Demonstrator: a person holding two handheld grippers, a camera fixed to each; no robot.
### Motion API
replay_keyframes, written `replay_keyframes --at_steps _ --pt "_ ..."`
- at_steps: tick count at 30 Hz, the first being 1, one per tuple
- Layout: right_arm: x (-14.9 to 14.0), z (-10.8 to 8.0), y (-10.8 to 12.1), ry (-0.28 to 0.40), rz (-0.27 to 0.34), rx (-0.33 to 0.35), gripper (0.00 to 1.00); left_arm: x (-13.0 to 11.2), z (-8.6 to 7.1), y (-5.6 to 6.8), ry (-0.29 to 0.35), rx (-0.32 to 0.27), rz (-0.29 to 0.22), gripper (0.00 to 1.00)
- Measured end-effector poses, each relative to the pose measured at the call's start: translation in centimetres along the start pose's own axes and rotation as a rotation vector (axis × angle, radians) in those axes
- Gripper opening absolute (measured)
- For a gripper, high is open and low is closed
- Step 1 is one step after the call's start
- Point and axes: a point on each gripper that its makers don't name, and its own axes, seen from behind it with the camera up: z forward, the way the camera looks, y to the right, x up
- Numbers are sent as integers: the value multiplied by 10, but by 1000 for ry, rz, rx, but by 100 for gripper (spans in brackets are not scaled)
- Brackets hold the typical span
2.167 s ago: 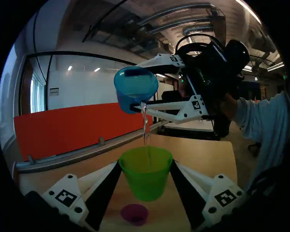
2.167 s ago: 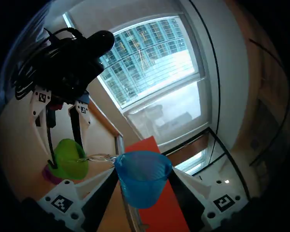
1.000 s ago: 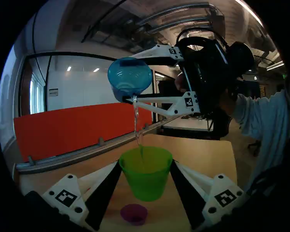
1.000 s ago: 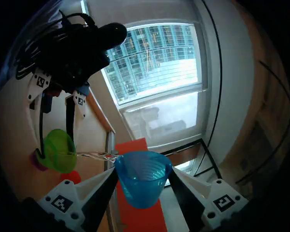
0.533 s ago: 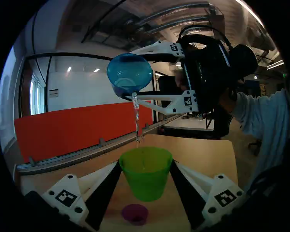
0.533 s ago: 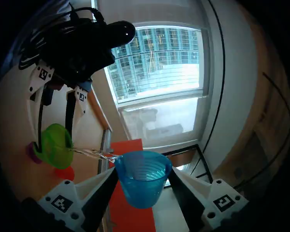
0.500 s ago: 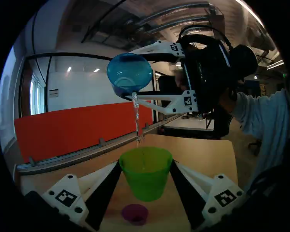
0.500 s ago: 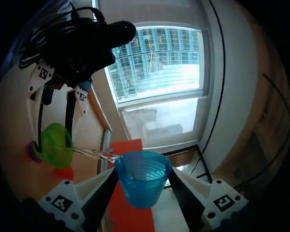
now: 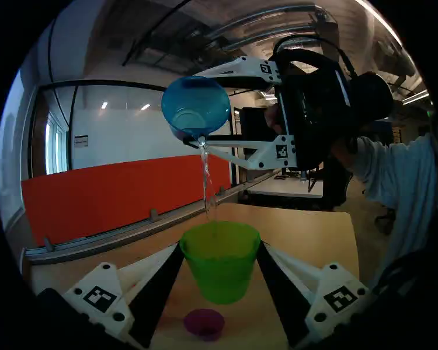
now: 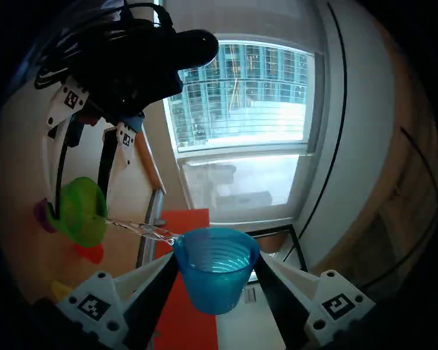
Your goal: Pour water
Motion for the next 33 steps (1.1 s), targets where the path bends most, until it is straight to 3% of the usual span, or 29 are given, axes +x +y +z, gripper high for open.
replay_keyframes --at_steps 33 --pt "18 2 16 15 -238 -50 90 4 4 -3 6 10 16 87"
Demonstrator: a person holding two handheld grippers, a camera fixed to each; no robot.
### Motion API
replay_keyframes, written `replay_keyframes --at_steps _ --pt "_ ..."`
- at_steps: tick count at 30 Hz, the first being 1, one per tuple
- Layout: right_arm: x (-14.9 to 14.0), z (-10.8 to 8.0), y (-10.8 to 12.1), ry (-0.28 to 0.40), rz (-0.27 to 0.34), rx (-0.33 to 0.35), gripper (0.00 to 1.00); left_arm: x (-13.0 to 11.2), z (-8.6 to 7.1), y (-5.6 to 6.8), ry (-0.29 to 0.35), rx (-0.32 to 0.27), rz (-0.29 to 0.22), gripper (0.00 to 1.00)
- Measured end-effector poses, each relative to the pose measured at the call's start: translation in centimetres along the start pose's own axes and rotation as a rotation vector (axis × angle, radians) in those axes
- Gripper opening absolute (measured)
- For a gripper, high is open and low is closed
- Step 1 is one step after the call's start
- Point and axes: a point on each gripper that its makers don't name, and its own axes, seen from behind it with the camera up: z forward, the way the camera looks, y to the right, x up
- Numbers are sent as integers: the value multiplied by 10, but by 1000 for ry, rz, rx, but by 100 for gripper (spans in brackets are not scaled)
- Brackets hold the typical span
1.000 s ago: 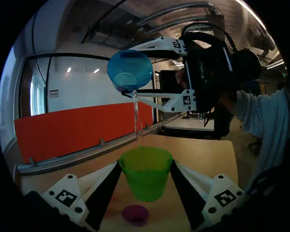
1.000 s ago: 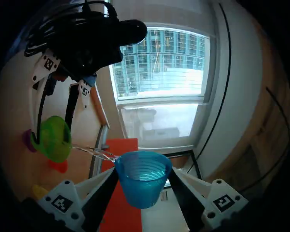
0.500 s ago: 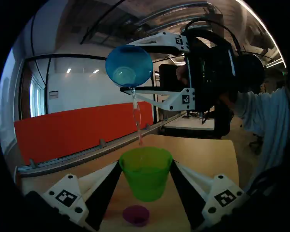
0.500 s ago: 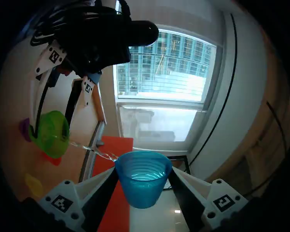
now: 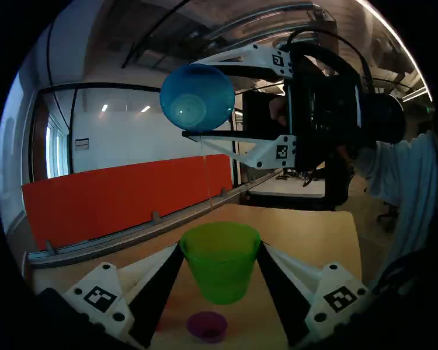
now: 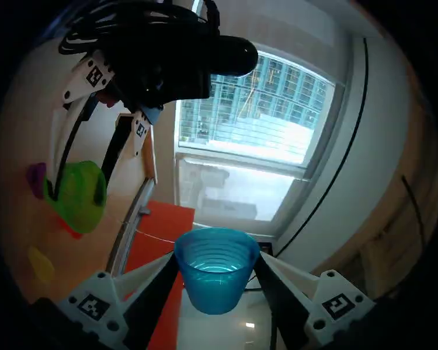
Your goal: Pour water
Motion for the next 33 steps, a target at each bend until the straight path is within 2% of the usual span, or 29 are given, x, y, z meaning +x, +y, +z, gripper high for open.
replay_keyframes --at_steps 8,12,15,22,33 --pt "7 -3 0 11 10 -2 90 2 -1 -1 5 4 0 87" --pt "7 -5 -1 9 56 -5 90 3 -1 0 6 5 4 87" --pt "5 -8 -3 6 117 -7 90 4 -2 -1 7 8 7 87" --pt "-4 -17 -12 -6 323 -2 90 5 -3 -2 11 13 10 87" --pt "-8 -32 -29 -8 763 4 90 8 -5 -8 14 27 20 87"
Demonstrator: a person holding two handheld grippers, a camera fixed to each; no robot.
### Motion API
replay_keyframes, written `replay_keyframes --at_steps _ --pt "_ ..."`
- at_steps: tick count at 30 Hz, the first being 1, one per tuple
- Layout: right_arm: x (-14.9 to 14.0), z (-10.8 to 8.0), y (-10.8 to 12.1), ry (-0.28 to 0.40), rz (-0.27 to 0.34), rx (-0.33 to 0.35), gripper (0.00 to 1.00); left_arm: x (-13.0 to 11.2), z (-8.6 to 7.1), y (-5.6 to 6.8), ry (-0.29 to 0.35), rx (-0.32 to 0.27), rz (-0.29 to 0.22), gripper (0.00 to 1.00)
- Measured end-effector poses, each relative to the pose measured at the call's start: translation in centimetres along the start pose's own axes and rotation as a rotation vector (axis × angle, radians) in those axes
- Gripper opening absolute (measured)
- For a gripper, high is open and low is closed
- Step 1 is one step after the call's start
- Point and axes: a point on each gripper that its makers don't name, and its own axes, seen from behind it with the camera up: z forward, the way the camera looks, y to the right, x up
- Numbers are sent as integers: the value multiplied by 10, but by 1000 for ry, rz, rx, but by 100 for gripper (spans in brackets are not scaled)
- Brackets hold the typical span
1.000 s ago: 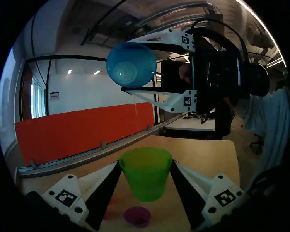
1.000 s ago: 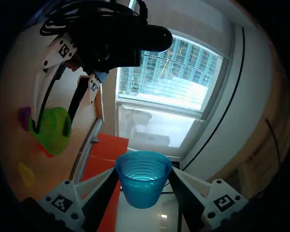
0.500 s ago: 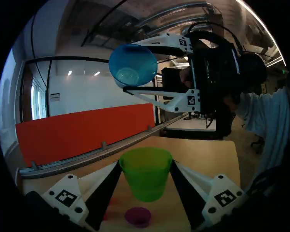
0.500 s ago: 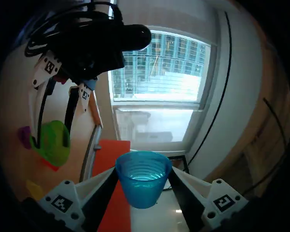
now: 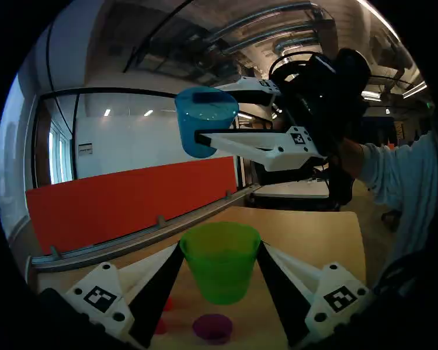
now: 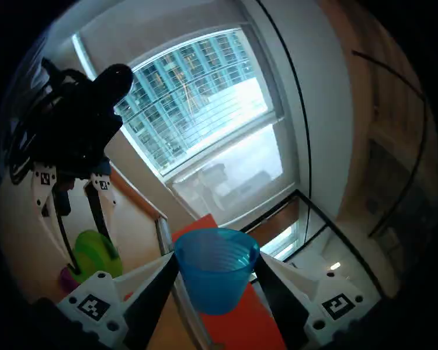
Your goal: Pour water
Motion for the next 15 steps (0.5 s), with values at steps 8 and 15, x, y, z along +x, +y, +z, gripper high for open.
replay_keyframes --at_steps 8,15 --pt "0 -9 -16 10 328 29 90 2 -1 -3 3 10 1 87" --pt "1 -20 -27 1 612 55 90 4 -2 -5 6 19 5 87"
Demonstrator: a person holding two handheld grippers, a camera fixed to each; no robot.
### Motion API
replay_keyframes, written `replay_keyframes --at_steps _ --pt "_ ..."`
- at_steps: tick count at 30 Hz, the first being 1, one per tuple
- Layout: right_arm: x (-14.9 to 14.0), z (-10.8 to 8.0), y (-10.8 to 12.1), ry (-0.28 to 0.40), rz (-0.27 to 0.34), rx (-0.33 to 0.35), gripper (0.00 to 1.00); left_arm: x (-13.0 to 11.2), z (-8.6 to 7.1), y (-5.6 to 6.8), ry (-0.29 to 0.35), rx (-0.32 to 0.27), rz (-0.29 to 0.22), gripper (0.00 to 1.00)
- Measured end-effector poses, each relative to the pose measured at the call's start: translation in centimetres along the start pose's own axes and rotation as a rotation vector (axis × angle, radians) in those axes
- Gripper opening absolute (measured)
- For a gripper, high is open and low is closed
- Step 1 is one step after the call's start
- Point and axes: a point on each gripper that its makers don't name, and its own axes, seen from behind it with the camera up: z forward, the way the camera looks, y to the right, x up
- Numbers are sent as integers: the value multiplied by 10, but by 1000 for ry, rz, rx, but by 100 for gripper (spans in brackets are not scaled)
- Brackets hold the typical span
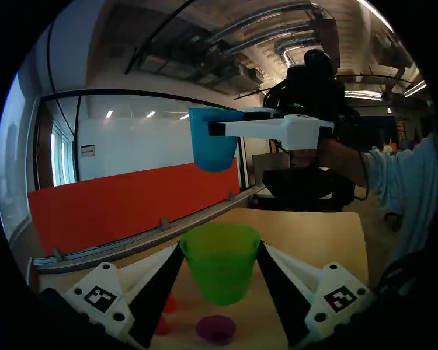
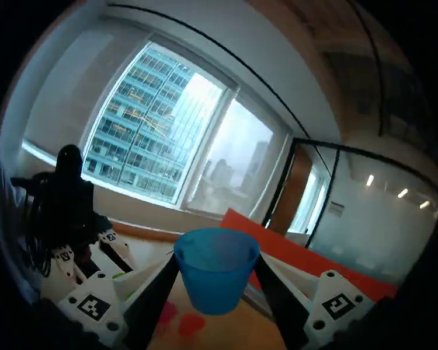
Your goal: Pour water
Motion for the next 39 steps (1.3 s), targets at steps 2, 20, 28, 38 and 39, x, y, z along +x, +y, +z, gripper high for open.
replay_keyframes --at_steps 2,20,28,38,39 --pt "-1 -3 -1 -6 71 4 90 1 0 -1 0 4 0 87" --pt "-25 -31 2 -53 214 -19 90 1 -13 -23 0 62 -5 87" --pt "-37 -49 9 -67 236 -41 90 1 -26 -41 -4 108 -3 87" --pt "-48 -69 17 -78 274 -59 91 -6 -39 -54 -20 148 -5 87" --pt "-49 -71 18 -78 276 -61 91 -6 -40 -55 -21 150 -5 87"
